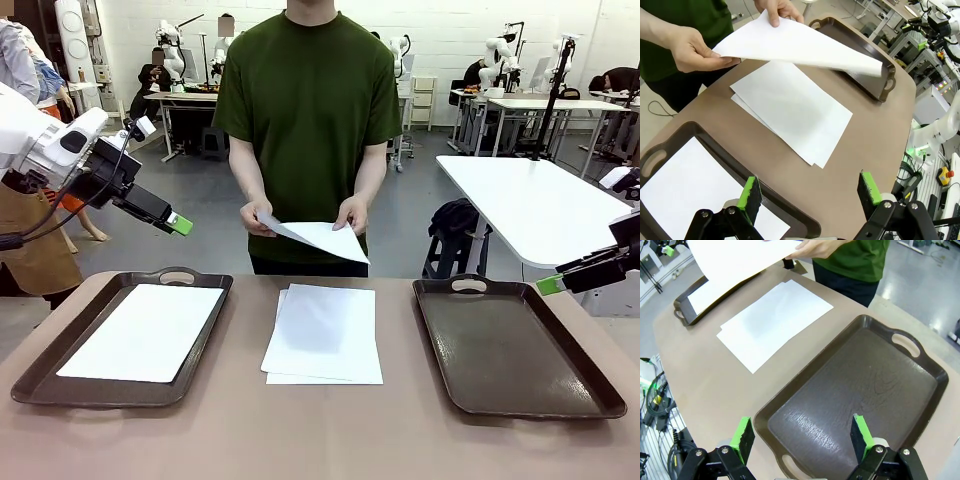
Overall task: Sort the A4 documents.
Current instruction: Receive the A4 Paper.
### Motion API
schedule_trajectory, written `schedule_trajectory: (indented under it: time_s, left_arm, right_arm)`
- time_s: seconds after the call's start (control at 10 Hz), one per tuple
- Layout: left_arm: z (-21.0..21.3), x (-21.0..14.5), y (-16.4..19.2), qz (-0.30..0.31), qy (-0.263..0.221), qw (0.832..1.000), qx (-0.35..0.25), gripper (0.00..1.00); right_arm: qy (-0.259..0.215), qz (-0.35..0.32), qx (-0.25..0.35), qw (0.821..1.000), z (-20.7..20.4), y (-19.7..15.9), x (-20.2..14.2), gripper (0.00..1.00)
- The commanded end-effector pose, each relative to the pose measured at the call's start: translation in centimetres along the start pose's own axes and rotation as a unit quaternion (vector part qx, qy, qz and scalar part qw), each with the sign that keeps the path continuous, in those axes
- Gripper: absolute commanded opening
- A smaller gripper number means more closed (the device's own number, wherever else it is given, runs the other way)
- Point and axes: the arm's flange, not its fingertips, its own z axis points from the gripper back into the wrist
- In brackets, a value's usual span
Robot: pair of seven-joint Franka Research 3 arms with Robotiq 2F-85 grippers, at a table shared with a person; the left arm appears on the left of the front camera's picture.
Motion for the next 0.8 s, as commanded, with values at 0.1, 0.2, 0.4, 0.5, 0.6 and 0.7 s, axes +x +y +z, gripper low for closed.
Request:
schedule_trajectory:
  time_s: [0.1,0.2,0.4,0.5,0.6,0.7]
  left_arm:
    - [-0.03,-0.06,0.00,0.003,-0.003,1.000,0.000,1.00]
    - [-0.03,-0.06,0.00,0.003,-0.003,1.000,0.000,1.00]
    - [-0.03,-0.06,0.00,0.003,-0.003,1.000,0.000,1.00]
    - [-0.03,-0.06,0.00,0.003,-0.003,1.000,0.000,1.00]
    - [-0.03,-0.06,0.00,0.003,-0.003,1.000,0.000,1.00]
    - [-0.03,-0.06,0.00,0.003,-0.003,1.000,0.000,1.00]
  right_arm:
    - [-0.012,0.003,0.009,1.000,-0.30,-0.39,0.07,1.00]
    - [-0.012,0.003,0.009,1.000,-0.30,-0.39,0.07,1.00]
    - [-0.012,0.003,0.009,1.000,-0.30,-0.39,0.07,1.00]
    - [-0.012,0.003,0.009,1.000,-0.30,-0.39,0.07,1.00]
    - [-0.012,0.003,0.009,1.000,-0.30,-0.39,0.07,1.00]
    - [-0.012,0.003,0.009,1.000,-0.30,-0.39,0.07,1.00]
